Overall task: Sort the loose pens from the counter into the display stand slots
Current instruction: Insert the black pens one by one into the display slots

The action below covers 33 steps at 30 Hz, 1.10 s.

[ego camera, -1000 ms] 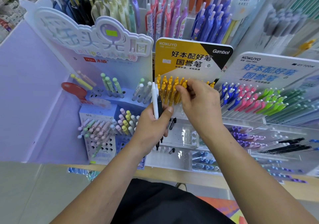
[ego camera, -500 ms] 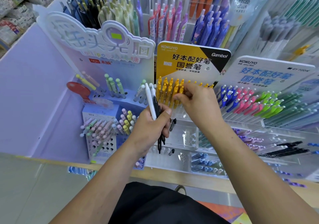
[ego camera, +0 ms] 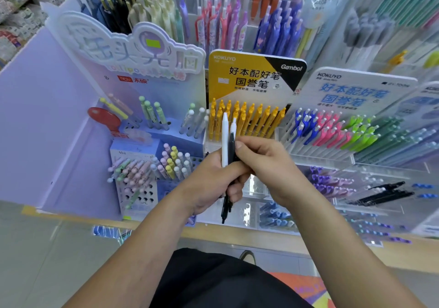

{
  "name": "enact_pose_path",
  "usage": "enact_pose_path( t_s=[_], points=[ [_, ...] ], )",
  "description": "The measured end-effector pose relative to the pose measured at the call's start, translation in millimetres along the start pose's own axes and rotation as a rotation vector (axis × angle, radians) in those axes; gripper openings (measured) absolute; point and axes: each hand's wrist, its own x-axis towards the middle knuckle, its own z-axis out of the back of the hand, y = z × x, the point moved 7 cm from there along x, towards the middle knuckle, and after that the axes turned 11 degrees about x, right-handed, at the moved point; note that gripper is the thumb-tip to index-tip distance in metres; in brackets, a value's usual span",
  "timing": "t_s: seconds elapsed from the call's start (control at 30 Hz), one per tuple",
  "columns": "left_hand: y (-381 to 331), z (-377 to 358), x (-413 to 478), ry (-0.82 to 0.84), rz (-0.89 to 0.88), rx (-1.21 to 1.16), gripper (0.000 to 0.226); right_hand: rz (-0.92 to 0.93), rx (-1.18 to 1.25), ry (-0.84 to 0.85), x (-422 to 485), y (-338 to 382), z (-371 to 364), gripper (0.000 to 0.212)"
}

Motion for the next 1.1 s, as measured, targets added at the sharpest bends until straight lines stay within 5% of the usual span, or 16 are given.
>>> enact_pose_path(
  t_s=[0.2,0.3,0.43,0.53,0.8,1.1],
  points=[
    [12,-1,-2,-0.149,-0.011,-0.128,0.015,-0.089,0.209,-0.125,-25,-24,21,0.026],
    [19,3,-2,-0.291,-0.03,-0.136,0.022,-0.159,0.062,-0.019,-37,-47,14,0.031],
    [34,-4,-6,-0.395,0.001,-0.121,0.036,-0.126,-0.057,-0.047,-44,-66,8,0.011],
    [46,-5,-13,-0.455,0.014,-0.152,0.038,-0.13,-0.106,-0.057,-51,-75,4,0.02],
    [78,-5,-29,-0.624,0.184,-0.278,0.032,-0.215,0.251,-0.289,-70,-98,4,0.011],
    [84,-6,-29,-0.684,0.186,-0.309,0.049,-0.215,0.209,-0.391,-83,-103,15,0.005]
  ],
)
